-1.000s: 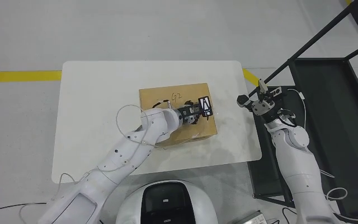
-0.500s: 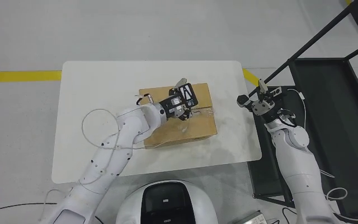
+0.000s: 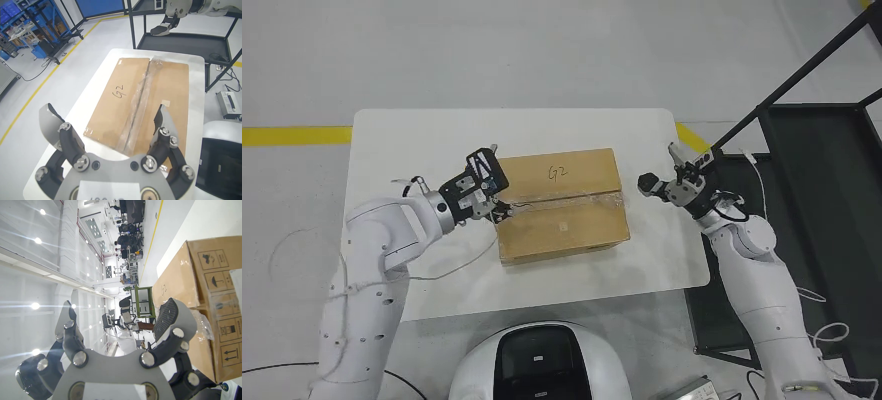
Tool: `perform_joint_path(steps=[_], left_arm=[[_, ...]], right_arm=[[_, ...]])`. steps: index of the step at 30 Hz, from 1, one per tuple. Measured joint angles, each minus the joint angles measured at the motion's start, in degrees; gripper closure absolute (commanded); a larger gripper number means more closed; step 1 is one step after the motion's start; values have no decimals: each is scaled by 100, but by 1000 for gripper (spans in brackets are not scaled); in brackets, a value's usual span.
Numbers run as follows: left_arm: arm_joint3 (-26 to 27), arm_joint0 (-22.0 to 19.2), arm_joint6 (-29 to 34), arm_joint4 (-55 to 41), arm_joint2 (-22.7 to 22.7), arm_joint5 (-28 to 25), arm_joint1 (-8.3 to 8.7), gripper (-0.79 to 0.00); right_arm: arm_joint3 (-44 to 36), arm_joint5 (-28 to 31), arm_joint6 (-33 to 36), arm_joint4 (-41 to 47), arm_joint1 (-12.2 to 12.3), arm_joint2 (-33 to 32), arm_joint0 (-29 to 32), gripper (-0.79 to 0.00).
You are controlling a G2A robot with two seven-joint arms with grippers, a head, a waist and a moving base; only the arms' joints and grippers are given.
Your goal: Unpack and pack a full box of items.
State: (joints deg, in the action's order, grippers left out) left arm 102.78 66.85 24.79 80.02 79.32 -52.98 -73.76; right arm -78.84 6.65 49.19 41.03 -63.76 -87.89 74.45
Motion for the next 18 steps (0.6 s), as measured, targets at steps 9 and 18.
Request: perform_joint_path(steps=[9, 18], left_arm=[[-120, -13, 624, -1250, 884, -504, 285, -785], [-412, -171, 1282, -2521, 853, -502, 608, -785]], right_arm=[[-53, -465, -333, -354, -146, 957, -586, -785], [-59, -370, -467, -368, -191, 1140, -717, -785]])
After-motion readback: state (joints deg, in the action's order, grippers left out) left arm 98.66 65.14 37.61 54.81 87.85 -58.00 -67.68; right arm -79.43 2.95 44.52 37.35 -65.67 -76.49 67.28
